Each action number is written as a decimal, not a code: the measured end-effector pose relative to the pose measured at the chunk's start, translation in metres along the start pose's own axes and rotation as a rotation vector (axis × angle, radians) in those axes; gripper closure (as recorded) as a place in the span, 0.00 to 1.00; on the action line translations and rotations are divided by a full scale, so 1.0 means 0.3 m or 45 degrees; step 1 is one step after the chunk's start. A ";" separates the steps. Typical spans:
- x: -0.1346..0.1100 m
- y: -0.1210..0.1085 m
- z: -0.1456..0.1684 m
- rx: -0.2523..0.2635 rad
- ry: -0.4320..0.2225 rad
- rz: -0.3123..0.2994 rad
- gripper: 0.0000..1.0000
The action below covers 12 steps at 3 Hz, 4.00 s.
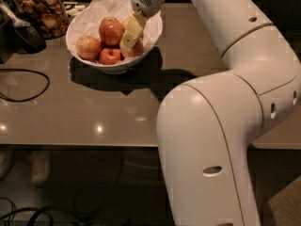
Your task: Pick apple from white bowl
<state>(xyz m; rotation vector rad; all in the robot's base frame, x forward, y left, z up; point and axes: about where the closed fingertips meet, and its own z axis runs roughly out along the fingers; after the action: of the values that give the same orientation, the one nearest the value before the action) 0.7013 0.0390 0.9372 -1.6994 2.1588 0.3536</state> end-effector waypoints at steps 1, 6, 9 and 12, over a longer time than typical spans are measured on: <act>0.008 -0.014 0.023 -0.008 0.010 0.023 0.26; 0.058 -0.020 0.099 -0.063 0.036 0.067 0.36; 0.058 -0.020 0.099 -0.063 0.036 0.067 1.00; 0.024 0.015 -0.059 0.000 -0.066 0.025 1.00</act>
Offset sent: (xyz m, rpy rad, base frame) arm -0.0037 -0.0172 -0.0140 -0.0503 0.0961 -0.0146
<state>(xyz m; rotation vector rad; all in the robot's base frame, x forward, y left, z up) 0.6931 0.0263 0.9499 -1.6517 2.1397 0.3988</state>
